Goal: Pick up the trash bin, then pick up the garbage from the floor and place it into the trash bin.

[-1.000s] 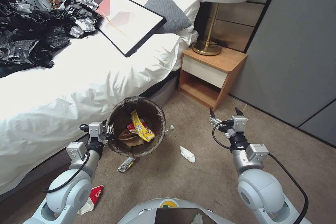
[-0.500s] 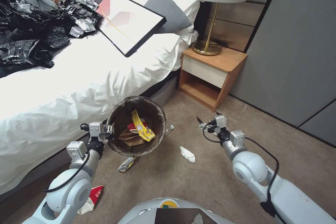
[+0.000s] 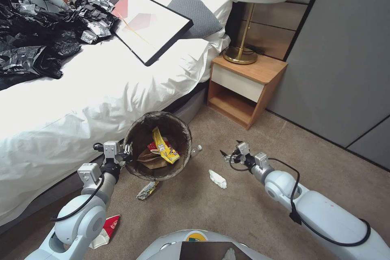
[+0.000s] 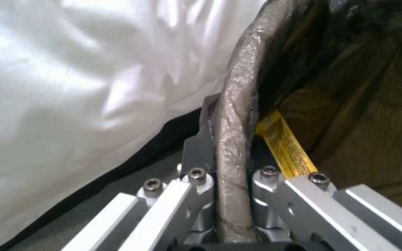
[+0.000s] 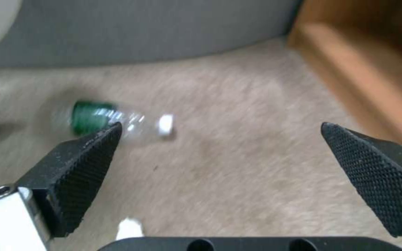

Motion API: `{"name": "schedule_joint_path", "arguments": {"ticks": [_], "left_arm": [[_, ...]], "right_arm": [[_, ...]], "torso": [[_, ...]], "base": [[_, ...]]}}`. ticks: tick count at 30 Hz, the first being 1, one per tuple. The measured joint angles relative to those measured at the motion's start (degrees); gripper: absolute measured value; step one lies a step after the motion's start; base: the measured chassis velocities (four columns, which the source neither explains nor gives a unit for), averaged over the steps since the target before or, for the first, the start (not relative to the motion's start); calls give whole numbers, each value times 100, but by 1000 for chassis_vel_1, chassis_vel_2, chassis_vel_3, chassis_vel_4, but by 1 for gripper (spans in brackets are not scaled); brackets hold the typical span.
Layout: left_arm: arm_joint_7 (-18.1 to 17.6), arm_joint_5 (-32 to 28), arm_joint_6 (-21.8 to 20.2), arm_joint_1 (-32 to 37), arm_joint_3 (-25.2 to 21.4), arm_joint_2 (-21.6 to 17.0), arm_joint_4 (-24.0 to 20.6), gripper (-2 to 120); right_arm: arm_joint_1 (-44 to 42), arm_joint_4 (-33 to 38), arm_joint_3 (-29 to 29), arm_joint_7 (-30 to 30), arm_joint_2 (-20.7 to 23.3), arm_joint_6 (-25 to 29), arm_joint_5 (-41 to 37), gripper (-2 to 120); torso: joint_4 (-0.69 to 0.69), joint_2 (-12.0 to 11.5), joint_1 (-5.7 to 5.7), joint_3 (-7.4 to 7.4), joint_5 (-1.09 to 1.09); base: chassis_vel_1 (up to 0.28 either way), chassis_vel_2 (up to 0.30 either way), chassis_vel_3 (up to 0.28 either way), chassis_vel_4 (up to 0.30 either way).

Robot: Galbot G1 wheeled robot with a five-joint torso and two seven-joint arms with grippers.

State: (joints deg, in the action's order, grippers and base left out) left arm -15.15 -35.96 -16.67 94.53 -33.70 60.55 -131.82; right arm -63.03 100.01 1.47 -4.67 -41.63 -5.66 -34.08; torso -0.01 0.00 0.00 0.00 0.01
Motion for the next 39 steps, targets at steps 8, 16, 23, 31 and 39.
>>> {"name": "schedule_joint_path", "arguments": {"ticks": [8,16,23,31,39], "left_arm": [[2,-19,1,-40,28,-26,42,4],[12,-24,13,-30,28,-28,68,4],[26,-21,45,-7,20,-18,112,4],[26,-13,50,-25,46,10,119,4],[23,-19,50,-32,21,-6,119,4]], "right_arm": [[838,-1012,1092,627,16,241,-200,100],[1468,-2040,1913,1443,-318,766,-201,100],[1779,-2953,2084,2062,-624,1226,-113,100],[1785,-3406,2101,2187,-806,1291,53,100],[1560,-4032,1971,2258,-1120,1420,272,100]], "torso": [[0,0,0,0,-1],[1,0,0,0,0],[1,0,0,0,-2],[1,0,0,-1,-1],[0,0,0,0,-1]], "base": [[0,0,0,0],[0,0,0,0],[0,0,0,0],[0,0,0,0],[0,0,0,0]]}}
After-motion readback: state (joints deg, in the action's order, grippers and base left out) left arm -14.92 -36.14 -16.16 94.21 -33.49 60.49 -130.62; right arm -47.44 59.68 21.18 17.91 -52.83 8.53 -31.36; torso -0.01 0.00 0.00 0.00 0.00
